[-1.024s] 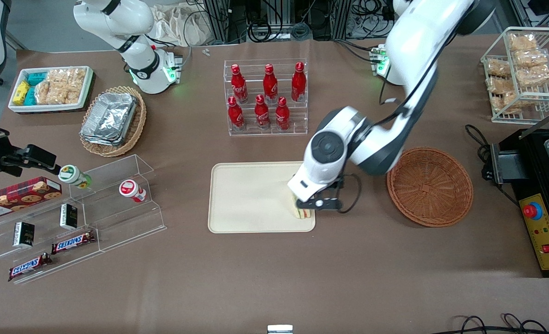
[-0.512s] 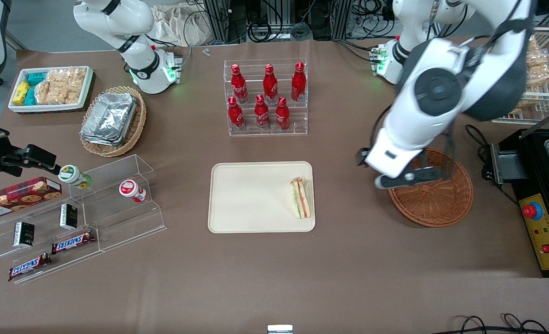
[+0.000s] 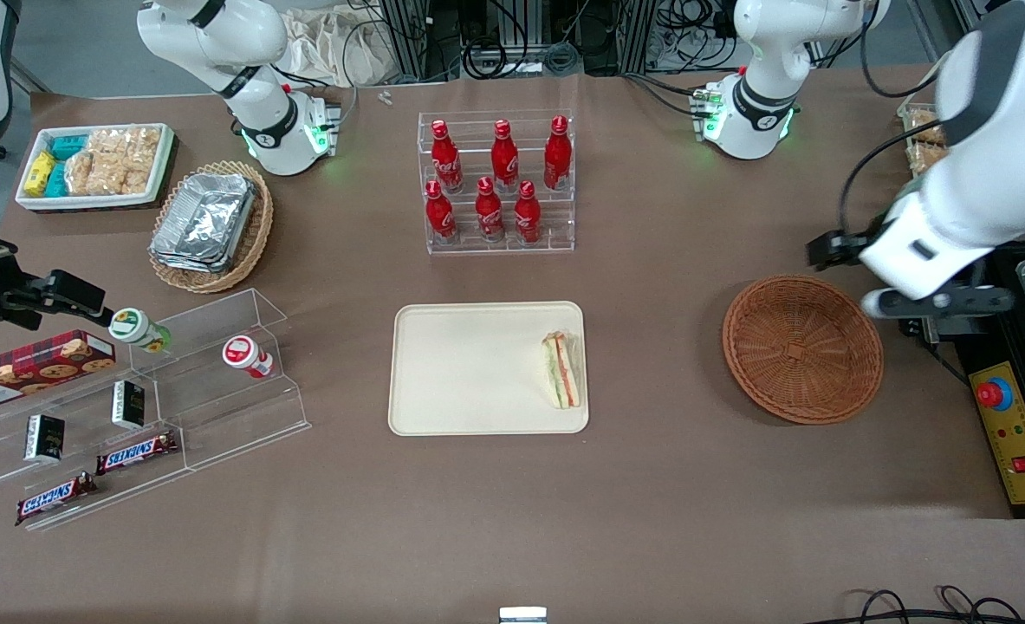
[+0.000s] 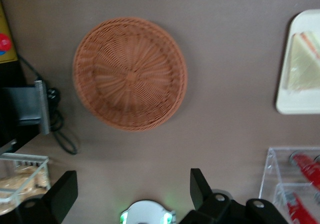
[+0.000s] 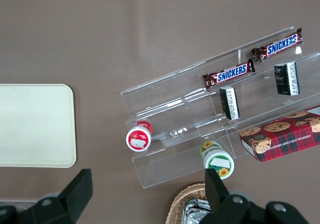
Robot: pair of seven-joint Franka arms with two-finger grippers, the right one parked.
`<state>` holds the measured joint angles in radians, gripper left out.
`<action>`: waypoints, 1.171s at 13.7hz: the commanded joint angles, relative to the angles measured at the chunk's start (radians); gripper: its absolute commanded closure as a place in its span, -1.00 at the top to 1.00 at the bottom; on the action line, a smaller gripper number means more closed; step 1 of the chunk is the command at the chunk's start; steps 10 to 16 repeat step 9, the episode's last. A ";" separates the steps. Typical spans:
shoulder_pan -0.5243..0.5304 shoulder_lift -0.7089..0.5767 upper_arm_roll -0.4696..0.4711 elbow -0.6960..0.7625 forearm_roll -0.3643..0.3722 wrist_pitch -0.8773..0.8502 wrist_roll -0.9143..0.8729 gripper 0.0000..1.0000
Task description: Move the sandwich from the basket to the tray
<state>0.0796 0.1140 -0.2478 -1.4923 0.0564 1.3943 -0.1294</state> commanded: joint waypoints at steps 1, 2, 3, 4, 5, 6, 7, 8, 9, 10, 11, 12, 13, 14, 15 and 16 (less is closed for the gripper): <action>-0.039 -0.127 0.103 -0.119 -0.033 -0.017 0.076 1.00; -0.093 -0.175 0.178 -0.167 -0.041 -0.008 0.086 1.00; -0.150 -0.212 0.265 -0.201 -0.043 0.003 0.097 1.00; -0.196 -0.241 0.322 -0.224 -0.044 0.006 0.106 1.00; -0.202 -0.244 0.337 -0.224 -0.046 0.006 0.111 1.00; -0.201 -0.235 0.338 -0.211 -0.046 0.005 0.111 1.00; -0.202 -0.223 0.337 -0.198 -0.043 0.002 0.114 1.00; -0.202 -0.209 0.335 -0.183 -0.043 -0.007 0.111 1.00; -0.202 -0.209 0.334 -0.184 -0.043 -0.009 0.113 1.00; -0.202 -0.209 0.334 -0.184 -0.043 -0.009 0.113 1.00; -0.202 -0.209 0.334 -0.184 -0.043 -0.009 0.113 1.00; -0.202 -0.209 0.334 -0.184 -0.043 -0.009 0.113 1.00; -0.202 -0.209 0.334 -0.184 -0.043 -0.009 0.113 1.00; -0.202 -0.209 0.334 -0.184 -0.043 -0.009 0.113 1.00; -0.202 -0.209 0.334 -0.184 -0.043 -0.009 0.113 1.00; -0.202 -0.209 0.334 -0.184 -0.043 -0.009 0.113 1.00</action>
